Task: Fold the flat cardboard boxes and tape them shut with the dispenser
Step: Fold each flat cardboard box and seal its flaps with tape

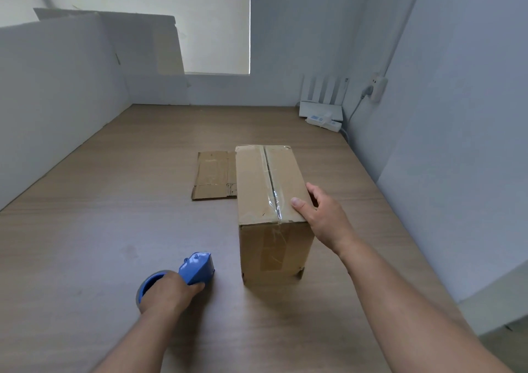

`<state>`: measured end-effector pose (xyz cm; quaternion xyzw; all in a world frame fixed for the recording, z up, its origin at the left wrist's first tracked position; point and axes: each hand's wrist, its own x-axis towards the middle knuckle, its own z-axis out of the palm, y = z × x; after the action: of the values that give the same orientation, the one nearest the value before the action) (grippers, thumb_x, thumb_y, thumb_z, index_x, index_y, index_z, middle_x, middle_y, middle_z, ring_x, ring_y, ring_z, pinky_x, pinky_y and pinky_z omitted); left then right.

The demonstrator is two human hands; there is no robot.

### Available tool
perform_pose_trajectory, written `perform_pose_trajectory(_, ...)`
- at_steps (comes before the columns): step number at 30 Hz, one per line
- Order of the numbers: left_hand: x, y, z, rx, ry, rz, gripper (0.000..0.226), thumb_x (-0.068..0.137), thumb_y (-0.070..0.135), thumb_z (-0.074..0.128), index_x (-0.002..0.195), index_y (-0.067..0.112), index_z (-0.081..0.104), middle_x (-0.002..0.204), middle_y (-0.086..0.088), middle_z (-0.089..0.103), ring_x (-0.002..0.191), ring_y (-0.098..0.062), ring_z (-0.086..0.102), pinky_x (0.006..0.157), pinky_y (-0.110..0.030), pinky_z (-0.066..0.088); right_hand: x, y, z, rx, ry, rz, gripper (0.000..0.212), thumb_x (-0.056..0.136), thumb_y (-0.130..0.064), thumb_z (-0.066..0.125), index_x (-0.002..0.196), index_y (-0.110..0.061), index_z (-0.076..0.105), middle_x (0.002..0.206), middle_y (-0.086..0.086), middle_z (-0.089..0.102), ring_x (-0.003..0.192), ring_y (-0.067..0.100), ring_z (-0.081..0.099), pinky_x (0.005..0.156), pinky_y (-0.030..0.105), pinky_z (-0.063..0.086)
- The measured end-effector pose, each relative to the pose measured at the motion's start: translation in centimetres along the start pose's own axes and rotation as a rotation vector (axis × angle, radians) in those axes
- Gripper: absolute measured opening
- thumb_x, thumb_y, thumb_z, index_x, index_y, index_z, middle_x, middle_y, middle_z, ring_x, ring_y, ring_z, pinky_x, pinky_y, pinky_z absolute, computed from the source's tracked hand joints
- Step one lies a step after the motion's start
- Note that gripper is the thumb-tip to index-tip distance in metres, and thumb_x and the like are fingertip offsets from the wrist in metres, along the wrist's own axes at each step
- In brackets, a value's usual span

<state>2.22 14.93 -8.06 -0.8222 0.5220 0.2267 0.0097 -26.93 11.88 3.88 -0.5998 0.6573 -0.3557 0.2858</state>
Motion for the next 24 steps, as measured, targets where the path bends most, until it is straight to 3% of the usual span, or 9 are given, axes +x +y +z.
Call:
perform_pose_trajectory(3,0.4,-0.6,-1.2,-0.03,0.009,0.082,0.036,0.083,0.056,0.061,0.091,0.021,0.058,0.077,0.005,0.06,0.075,-0.016,0.06,0.059,-0.025,0.041,-0.2,-0.2,-0.2,-0.026,0.004,0.003,0.067,0.091,-0.042,0.059,0.147,-0.015,0.034,0.143,0.002,0.047,0.128,0.017,0.045,0.106,0.036,0.039)
perform_pose_trajectory(7,-0.3,0.1,-6.0,-0.325,-0.001,0.197,0.035,0.078,0.053,0.068,0.093,0.024,0.057,0.081,0.002,0.062,0.074,-0.018,0.059,0.065,-0.031,0.046,-0.7,-0.8,-0.8,-0.046,0.099,-0.036,0.064,0.092,-0.045,0.055,0.145,-0.014,0.036,0.144,0.002,0.042,0.128,0.014,0.044,0.104,0.032,0.038)
perform_pose_trajectory(12,-4.4,1.6,-13.4,-0.669,0.032,0.39,0.039,0.06,0.049,0.072,0.083,0.019,0.066,0.078,-0.002,0.066,0.073,-0.02,0.06,0.061,-0.03,0.043,-1.7,-3.6,-1.6,0.042,0.275,-0.214,0.039,0.09,-0.029,0.063,0.126,-0.015,0.059,0.111,-0.007,0.057,0.099,0.009,0.055,0.085,0.026,0.049)
perform_pose_trajectory(14,-6.0,2.3,-15.2,-0.677,0.0,0.492,0.035,0.062,0.047,0.078,0.084,0.02,0.068,0.072,0.003,0.068,0.07,-0.013,0.062,0.06,-0.026,0.043,-2.3,-5.1,-1.5,0.135,0.2,-0.268,0.03,0.09,-0.026,0.064,0.118,-0.017,0.063,0.106,-0.007,0.062,0.093,0.01,0.059,0.081,0.026,0.051)
perform_pose_trajectory(18,-8.0,3.6,-16.5,-0.626,-0.068,0.638,0.047,0.052,0.057,0.073,0.085,0.026,0.067,0.073,0.014,0.069,0.065,-0.001,0.062,0.056,-0.014,0.042,-3.8,-7.6,-1.2,0.306,-0.11,-0.337,0.029,0.091,-0.026,0.06,0.119,-0.02,0.063,0.112,-0.006,0.066,0.102,0.007,0.062,0.089,0.027,0.053)
perform_pose_trajectory(21,-8.7,4.2,-16.4,-0.59,-0.087,0.699,0.016,0.078,0.02,0.079,0.084,0.025,0.064,0.068,0.02,0.067,0.062,0.003,0.061,0.052,-0.01,0.042,-4.4,-8.4,-0.9,0.324,-0.198,-0.34,0.042,0.09,-0.031,0.056,0.131,-0.02,0.055,0.121,-0.008,0.062,0.104,0.002,0.059,0.091,0.022,0.05)
perform_pose_trajectory(24,-9.4,4.3,-16.3,-0.563,-0.118,0.74,0.021,0.074,0.019,0.082,0.085,0.023,0.065,0.07,0.019,0.067,0.063,0.001,0.061,0.054,-0.01,0.045,-4.3,-8.4,-0.8,0.302,-0.209,-0.239,0.054,0.091,-0.027,0.062,0.141,-0.019,0.042,0.127,-0.008,0.054,0.097,0.003,0.056,0.087,0.022,0.049)
